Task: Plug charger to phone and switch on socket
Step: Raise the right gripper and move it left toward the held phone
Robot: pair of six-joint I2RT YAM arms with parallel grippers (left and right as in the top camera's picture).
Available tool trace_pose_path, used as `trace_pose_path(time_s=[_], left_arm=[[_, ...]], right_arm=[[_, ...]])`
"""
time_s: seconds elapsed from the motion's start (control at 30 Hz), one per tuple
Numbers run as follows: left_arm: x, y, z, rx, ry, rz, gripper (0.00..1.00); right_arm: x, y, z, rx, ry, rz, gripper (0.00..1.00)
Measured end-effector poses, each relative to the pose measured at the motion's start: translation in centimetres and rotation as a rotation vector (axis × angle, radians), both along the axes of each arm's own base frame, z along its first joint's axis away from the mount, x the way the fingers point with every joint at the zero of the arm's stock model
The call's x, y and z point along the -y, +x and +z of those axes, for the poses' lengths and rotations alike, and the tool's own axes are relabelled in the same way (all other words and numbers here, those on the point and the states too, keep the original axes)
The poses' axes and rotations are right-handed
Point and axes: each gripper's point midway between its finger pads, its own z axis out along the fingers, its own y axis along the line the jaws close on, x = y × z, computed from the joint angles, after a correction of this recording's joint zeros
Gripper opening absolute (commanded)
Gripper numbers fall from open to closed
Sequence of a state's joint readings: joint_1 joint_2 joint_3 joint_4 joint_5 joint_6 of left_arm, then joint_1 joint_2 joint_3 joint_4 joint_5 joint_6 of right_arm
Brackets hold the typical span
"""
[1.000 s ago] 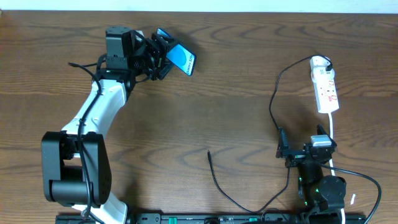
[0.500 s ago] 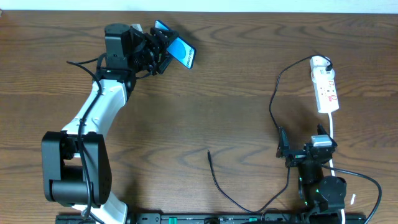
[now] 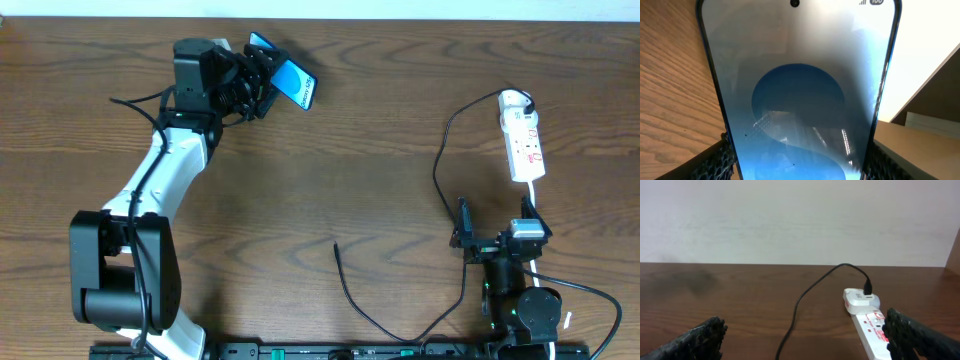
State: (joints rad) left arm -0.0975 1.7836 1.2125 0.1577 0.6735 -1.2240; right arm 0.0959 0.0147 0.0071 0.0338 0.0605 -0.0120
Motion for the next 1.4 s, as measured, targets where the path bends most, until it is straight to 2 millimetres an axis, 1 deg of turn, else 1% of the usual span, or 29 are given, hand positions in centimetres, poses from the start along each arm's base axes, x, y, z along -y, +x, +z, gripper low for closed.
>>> trace_pose_path(time_s=[0.23, 0.47, 0.63, 0.73, 0.93, 1.07, 1.2, 1.33, 1.4], left_arm=[[1.3, -0.4, 0.0, 0.001, 0.003, -0.022, 0.07], [1.1, -0.2, -0.1, 0.001, 0.011, -0.007, 0.07], [1.1, -0.2, -0.1, 0.0, 0.012, -0.003, 0.07], [1.1, -0.2, -0.1, 0.0, 0.012, -0.003, 0.07], [1.1, -0.2, -0.1, 0.0, 0.012, -0.002, 0.07], [1.1, -0.2, -0.1, -0.001, 0.012, -0.002, 0.07], [1.1, -0.2, -0.1, 0.0, 0.012, -0.002, 0.07], [1.1, -0.2, -0.1, 0.0, 0.012, -0.002, 0.07], [1.1, -0.2, -0.1, 0.0, 0.012, -0.002, 0.07]], right_arm=[[-0.1, 0.0, 0.2, -0.003, 0.016, 0.007, 0.99], [-0.4, 0.4, 2.6, -0.024, 0.024, 0.024, 0.99], [-1.2, 1.7, 4.1, -0.09, 0.019, 0.058, 0.99], [-1.9, 3.2, 4.8, -0.148, 0.013, 0.094, 0.99], [-4.5, 7.3, 5.4, -0.272, -0.024, 0.223, 0.99], [-7.0, 10.5, 4.6, -0.364, -0.026, 0.356, 0.99], [-9.5, 13.3, 3.8, -0.426, 0.001, 0.496, 0.99], [-12.2, 15.4, 3.1, -0.454, 0.04, 0.66, 0.99], [-13.5, 16.2, 2.9, -0.451, 0.06, 0.745, 0.99]])
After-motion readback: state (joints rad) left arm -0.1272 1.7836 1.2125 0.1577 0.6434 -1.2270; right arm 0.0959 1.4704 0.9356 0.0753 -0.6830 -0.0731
